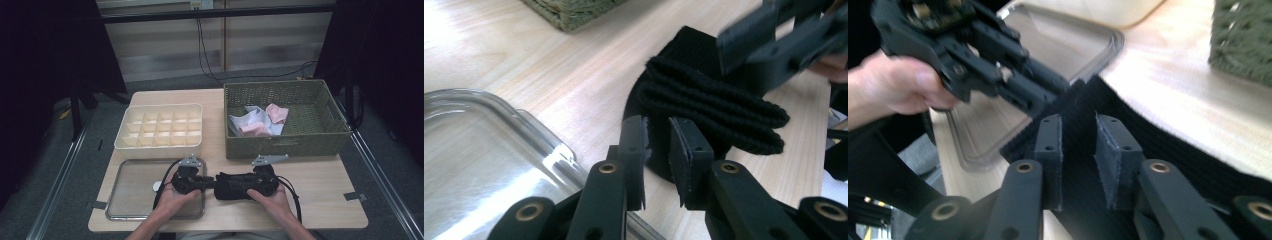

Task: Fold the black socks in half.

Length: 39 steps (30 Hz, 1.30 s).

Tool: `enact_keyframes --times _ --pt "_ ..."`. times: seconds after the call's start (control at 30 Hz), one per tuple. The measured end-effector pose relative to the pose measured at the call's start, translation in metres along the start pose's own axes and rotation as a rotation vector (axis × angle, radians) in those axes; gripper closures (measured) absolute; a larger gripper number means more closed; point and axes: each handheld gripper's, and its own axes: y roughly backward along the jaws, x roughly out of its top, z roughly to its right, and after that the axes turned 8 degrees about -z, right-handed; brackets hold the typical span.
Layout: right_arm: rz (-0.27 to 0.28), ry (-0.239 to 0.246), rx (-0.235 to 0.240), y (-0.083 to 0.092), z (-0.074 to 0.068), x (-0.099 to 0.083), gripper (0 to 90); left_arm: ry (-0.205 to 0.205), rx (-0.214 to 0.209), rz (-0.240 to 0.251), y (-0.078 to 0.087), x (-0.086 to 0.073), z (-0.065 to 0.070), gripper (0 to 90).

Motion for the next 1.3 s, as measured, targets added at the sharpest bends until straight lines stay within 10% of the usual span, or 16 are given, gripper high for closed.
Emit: enact_keyframes --times 0.43,0.73,1.0,1.3 --pt "-0.111 0.018 -0.062 -0.018 0.003 -0.011 78.7 -0.004 -0.004 0.043 0.004 0.005 0.006 70.9" --pt "-0.044 -0.045 -0.084 0.022 0.008 -0.014 79.0 -0.055 -0.013 0.058 0.002 0.019 0.020 71.7" --pt "-0.039 -0.073 -0.111 0.042 0.017 -0.032 82.2 -0.104 -0.043 0.014 -0.022 0.039 0.033 72.5" --pt "-0.124 0.010 -0.175 0.028 0.020 -0.035 85.9 -0.117 -0.047 -0.057 -0.053 0.033 0.035 72.0"
